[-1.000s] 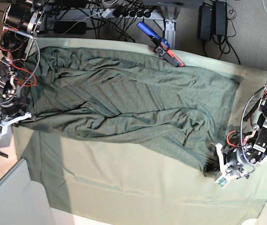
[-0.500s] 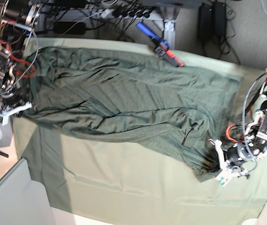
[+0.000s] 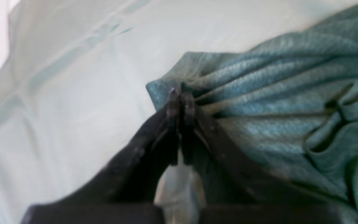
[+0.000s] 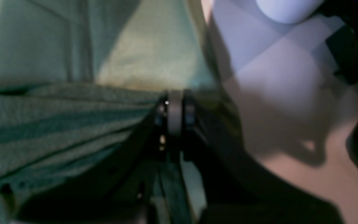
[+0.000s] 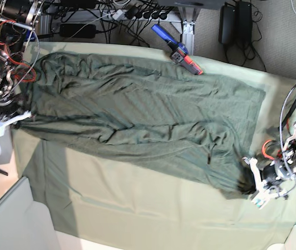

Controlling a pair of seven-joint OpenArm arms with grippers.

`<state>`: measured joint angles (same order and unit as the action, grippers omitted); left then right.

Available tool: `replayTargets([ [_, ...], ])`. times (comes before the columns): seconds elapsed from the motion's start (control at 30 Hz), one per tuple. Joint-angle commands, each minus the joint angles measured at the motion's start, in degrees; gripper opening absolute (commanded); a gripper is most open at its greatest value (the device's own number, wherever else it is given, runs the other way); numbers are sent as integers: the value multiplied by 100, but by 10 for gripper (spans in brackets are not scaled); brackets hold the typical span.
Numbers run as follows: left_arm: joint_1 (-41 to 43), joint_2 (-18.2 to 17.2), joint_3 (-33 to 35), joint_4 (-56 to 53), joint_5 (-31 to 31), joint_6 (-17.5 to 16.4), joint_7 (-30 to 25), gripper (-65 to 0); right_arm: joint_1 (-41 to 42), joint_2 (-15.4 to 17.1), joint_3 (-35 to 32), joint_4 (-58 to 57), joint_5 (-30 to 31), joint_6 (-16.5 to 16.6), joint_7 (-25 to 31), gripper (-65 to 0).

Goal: Fold the T-shirt properly
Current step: 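Pull the side edge with the left gripper, folding it over the body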

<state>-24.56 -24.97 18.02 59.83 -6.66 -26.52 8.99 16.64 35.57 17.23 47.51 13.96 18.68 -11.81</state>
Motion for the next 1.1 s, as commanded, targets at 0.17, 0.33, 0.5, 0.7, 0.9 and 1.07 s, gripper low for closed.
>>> replayTargets([
  [0.17,756,-380,-48,1670,-2,219,-55,-650,76,256,39,92,63,-15,157,-650],
  [0.33,1285,-378,-48,2516,468,839,157,-650,59,345,39,92,59,2,153,-650],
  [0.5,1624,-380,-48,2892,922,964,157,-650,-74,476,44,92,61,0,175,-650],
  [0.7,2000,-382,-188,3373,953,1198,256,-650,-129,538,44,92,63,7,221,-650],
  [0.9,2476,-380,-411,3783,1189,1283,413,-650,-129,538,44,92,61,7,221,-650],
  [1.07,2844,-378,-540,4006,1228,1283,643,-650,-129,538,44,92,63,7,221,-650],
])
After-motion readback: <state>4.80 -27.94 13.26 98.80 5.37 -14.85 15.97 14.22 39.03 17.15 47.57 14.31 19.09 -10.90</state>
